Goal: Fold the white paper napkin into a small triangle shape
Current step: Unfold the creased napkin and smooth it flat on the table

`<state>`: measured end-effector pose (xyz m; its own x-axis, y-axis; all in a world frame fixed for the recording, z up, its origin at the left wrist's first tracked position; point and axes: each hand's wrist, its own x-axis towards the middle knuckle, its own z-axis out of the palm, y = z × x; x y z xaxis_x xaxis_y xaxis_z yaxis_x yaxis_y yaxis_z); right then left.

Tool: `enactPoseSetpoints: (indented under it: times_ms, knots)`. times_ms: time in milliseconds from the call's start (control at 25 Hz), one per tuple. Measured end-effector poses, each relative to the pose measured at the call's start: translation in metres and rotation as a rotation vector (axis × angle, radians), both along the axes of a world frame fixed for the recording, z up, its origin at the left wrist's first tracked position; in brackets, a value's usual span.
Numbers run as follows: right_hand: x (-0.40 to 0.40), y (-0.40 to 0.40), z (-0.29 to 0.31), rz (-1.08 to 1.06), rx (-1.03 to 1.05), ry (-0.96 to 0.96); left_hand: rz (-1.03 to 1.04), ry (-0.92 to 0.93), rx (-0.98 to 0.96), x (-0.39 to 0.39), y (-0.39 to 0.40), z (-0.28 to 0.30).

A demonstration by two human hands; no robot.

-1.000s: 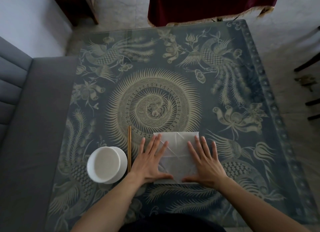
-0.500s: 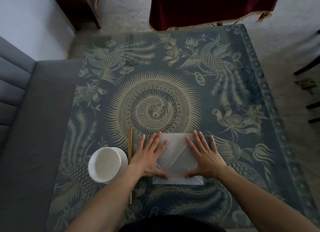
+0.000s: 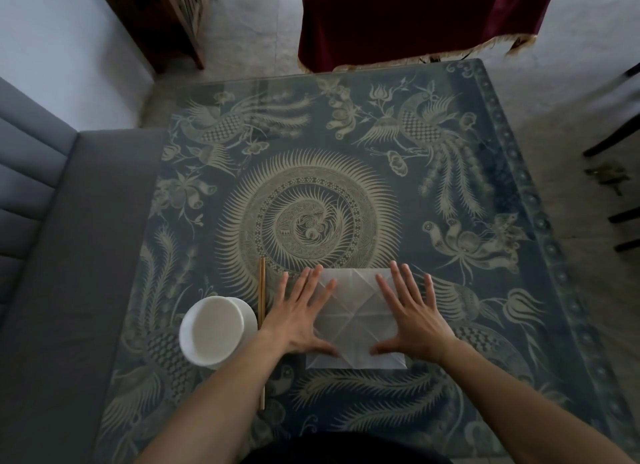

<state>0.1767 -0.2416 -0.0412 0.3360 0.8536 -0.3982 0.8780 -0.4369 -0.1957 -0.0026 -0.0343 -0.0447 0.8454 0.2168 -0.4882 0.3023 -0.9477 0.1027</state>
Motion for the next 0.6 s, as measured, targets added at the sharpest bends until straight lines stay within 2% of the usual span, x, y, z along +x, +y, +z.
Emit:
enactPoseSetpoints:
  times_ms: [160,280,400,600]
  knots:
    - [-0.009,-0.021,0.002,-0.013,0.066,-0.036,0.161,-0.113,-0.015,-0.016,-0.020,0.007]
    - [-0.024,-0.039,-0.001,0.060,0.078,-0.046,0.200,-0.220,-0.040,-0.030,-0.048,0.007]
    - [-0.038,-0.054,-0.004,0.075,0.081,-0.056,0.211,-0.144,-0.004,-0.042,-0.063,0.000]
    - [-0.052,-0.070,-0.008,-0.062,0.073,-0.074,0.168,-0.022,0.003,-0.040,-0.057,0.000]
